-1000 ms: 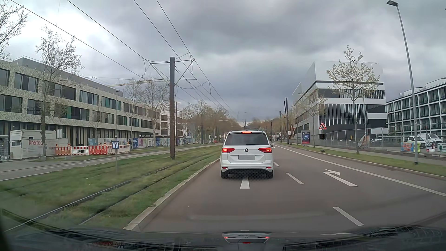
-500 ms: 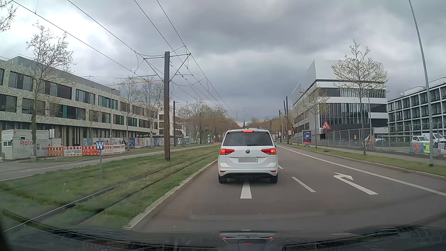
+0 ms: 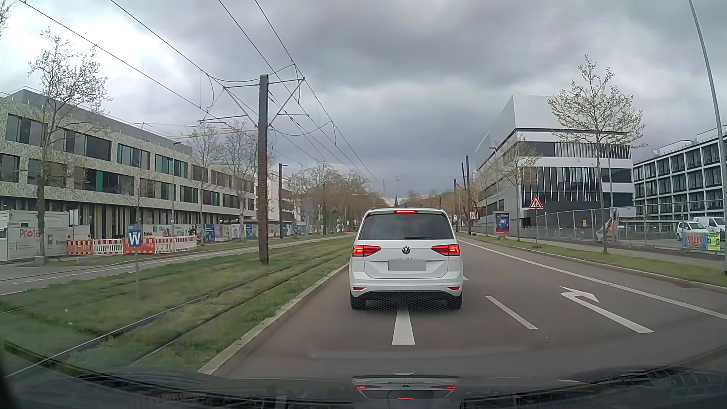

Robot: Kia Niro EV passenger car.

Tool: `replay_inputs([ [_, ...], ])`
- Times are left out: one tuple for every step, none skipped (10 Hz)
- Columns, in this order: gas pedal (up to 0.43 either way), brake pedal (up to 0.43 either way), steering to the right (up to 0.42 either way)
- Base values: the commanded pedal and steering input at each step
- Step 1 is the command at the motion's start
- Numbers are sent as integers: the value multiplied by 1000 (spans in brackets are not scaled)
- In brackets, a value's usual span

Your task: Follow the waypoints while adhering to traffic rules and regulations

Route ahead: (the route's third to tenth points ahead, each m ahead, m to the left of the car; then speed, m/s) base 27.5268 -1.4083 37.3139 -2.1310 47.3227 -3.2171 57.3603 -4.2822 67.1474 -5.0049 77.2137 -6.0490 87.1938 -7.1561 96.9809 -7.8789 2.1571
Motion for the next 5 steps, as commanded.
replay_inputs([
  [0,91,14],
  [0,91,14],
  [0,104,14],
  [0,110,14],
  [0,116,14],
])
